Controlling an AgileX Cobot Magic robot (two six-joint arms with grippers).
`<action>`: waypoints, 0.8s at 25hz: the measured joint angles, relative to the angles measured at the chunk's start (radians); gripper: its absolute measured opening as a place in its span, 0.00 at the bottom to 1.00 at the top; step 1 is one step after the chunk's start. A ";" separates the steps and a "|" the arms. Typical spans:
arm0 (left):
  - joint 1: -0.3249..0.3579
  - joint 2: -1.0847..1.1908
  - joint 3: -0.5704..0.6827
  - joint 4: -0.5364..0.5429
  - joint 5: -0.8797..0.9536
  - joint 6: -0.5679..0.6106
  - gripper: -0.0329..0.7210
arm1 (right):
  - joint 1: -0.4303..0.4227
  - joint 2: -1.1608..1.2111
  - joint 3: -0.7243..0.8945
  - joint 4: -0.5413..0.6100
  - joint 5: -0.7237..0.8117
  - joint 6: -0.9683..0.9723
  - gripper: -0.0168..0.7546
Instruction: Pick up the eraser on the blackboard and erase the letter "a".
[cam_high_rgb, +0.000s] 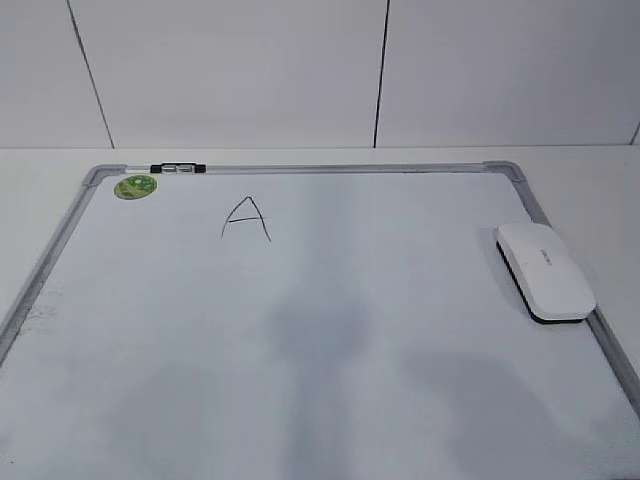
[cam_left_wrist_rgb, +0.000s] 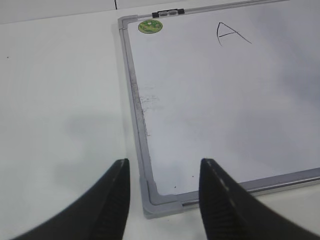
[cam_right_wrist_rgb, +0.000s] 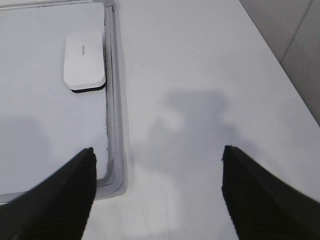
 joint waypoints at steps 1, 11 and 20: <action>0.000 0.000 0.000 0.000 0.000 0.000 0.49 | 0.000 -0.002 0.000 0.000 0.000 0.000 0.79; 0.000 0.000 0.000 0.000 0.000 0.000 0.48 | -0.002 -0.002 0.000 0.000 0.000 0.000 0.79; 0.000 0.000 0.000 0.000 0.000 0.000 0.44 | -0.002 -0.002 0.000 0.000 0.000 0.000 0.79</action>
